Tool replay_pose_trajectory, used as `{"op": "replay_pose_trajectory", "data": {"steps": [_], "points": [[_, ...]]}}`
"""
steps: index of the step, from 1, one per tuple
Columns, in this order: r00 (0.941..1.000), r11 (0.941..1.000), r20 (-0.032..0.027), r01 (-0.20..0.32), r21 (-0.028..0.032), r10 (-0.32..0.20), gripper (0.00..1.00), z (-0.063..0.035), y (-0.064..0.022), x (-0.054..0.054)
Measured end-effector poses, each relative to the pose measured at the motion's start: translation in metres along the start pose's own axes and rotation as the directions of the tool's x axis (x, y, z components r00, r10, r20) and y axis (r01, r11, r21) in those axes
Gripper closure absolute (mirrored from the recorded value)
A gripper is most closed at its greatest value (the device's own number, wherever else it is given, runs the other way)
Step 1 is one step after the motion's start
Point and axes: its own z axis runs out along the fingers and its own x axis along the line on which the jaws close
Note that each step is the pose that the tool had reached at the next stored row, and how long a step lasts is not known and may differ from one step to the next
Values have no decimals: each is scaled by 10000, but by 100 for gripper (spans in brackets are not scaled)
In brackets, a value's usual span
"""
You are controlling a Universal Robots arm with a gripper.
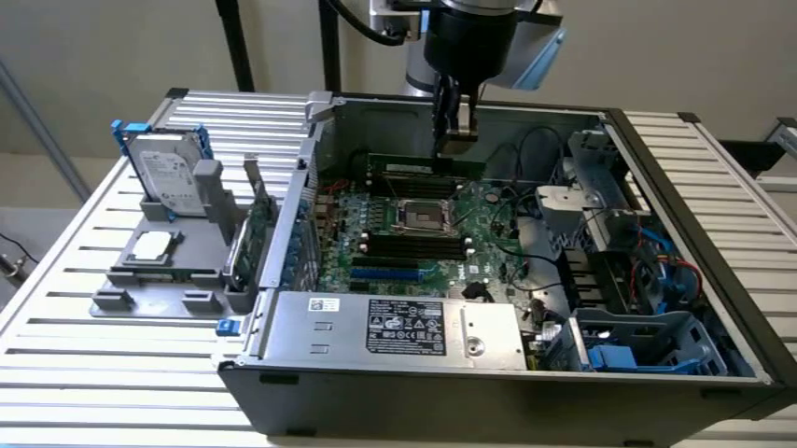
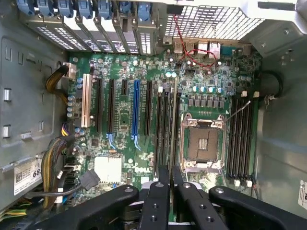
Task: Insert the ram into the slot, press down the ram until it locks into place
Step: 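Insert the ram into the slot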
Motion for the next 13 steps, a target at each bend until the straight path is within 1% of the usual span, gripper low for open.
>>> {"op": "replay_pose_trajectory", "data": {"steps": [5, 13], "points": [[10000, 10000, -1, 2, 0, -2, 87, 90, -16, 2], [10000, 10000, 0, 3, 0, -3, 87, 233, -67, 6]]}}
